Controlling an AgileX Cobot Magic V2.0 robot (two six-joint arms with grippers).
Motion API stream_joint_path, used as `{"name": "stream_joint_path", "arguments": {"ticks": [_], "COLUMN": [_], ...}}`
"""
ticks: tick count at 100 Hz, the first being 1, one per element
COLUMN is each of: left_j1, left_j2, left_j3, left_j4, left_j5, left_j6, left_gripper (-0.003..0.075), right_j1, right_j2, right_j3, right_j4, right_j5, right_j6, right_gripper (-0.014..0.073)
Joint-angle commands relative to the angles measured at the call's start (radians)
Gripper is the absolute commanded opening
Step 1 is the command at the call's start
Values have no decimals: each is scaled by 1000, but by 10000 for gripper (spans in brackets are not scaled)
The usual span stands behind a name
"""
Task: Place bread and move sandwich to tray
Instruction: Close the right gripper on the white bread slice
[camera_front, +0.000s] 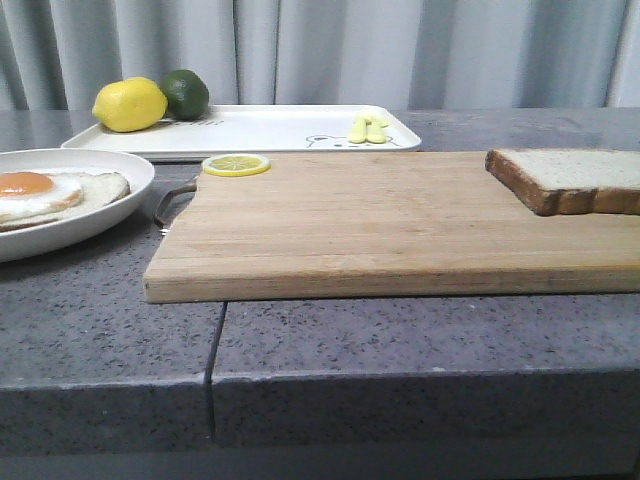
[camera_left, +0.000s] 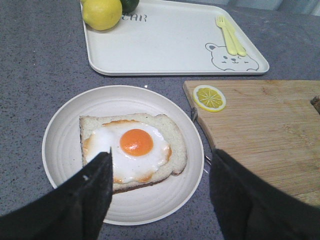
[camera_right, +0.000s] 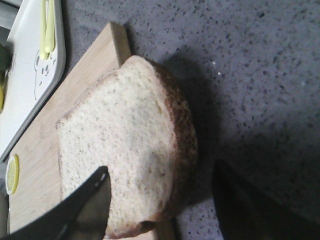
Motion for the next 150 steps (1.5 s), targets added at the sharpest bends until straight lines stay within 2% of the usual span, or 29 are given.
{"name": "stream_joint_path", "arguments": {"ticks": [1,61,110,117,131,140,150], "left_j1": [2,2,2,2,2,2,2], "left_j2": [5,5,5,5,5,5,5], "left_j3": [-37,-37,-37,-37,-37,-37,-37], "left_j4": [-26,-26,-26,-26,-26,-26,-26], "left_j5": [-58,-58,-58,-58,-58,-58,-58], "left_j6": [1,1,1,1,1,1,1], "left_gripper": [400,400,400,400,400,400,400], "right_j1": [-8,-8,-3,-3,-3,-3,-3], "right_j2": [-15,47,88,93,103,105,105], "right_j3": [-22,-26,-51,-51,-51,-49,-49], "right_j4": [51,124,127,127,125,117,112], "right_j5": [44,95,104,103,104,101,90], "right_j6": [-17,-51,-51,-51,-51,-51,-51], "right_gripper": [454,454,449,419,299,204,58]}}
